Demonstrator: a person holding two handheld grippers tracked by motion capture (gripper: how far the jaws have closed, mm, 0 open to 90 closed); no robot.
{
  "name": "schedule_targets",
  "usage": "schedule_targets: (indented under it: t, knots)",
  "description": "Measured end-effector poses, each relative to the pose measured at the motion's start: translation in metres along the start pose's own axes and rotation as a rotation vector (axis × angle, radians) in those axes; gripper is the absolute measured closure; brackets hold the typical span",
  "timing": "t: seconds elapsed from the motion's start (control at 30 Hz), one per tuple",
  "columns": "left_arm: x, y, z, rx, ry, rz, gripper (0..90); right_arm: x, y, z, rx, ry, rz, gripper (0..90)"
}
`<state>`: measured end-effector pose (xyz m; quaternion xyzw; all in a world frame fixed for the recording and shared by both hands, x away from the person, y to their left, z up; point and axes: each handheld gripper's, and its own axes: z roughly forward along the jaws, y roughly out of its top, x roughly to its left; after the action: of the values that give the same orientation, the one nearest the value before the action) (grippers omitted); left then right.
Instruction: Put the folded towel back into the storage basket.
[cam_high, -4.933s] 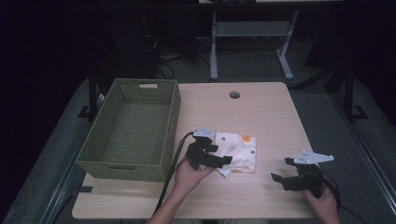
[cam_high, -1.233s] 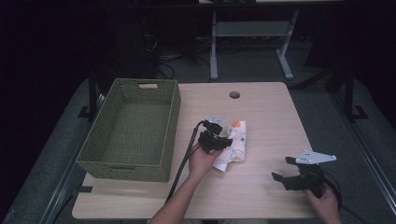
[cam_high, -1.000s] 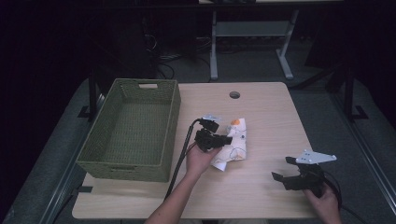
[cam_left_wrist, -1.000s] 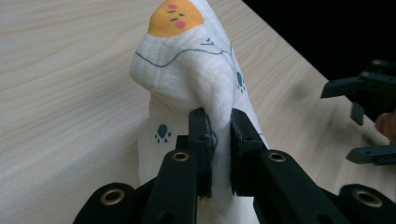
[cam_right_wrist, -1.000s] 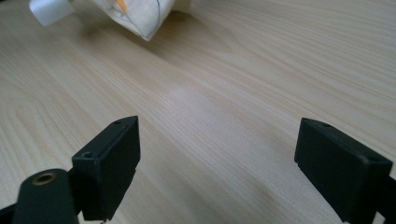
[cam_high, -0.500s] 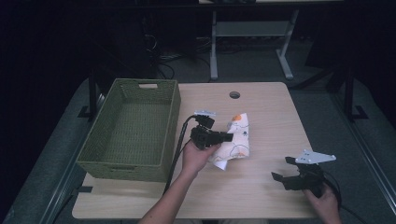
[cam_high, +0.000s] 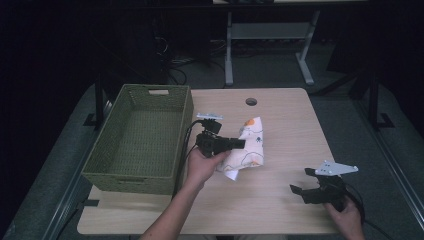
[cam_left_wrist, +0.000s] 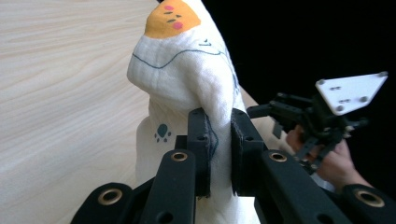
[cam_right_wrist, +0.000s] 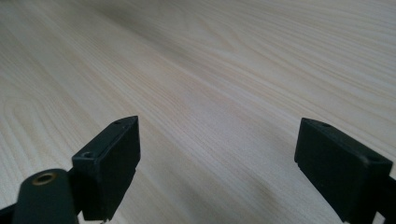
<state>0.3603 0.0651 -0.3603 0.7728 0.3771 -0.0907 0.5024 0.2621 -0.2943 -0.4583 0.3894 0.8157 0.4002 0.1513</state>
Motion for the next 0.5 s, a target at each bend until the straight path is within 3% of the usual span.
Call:
schedule_targets:
  t: [0.5]
  knots:
    - [0.005, 0.009, -0.027, -0.017, -0.021, -0.032, 81.0, 0.0, 0.0, 0.001, 0.004, -0.004, -0.002, 13.9]
